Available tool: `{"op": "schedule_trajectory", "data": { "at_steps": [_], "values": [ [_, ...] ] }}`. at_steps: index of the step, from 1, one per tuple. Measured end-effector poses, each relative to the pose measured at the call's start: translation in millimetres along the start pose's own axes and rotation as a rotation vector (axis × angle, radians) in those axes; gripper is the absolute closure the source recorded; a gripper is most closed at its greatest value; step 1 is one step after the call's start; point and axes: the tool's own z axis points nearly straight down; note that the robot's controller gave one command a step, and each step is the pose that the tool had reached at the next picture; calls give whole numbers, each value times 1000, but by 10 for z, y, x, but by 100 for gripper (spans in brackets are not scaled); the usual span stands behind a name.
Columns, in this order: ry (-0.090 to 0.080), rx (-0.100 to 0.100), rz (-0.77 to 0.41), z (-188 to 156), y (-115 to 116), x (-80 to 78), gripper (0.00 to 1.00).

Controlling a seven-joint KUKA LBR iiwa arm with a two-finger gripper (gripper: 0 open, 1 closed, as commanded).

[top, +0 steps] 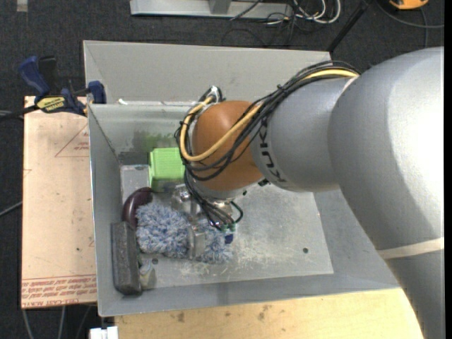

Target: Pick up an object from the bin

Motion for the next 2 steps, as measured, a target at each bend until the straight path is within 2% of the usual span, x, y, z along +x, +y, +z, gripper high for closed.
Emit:
{"op": "schedule_trajectory", "data": {
  "at_steps": [1,2],
  "values": [
    [0,-5,97,55,200,-34,100],
    [0,-5,97,55,200,-34,100]
  ]
}}
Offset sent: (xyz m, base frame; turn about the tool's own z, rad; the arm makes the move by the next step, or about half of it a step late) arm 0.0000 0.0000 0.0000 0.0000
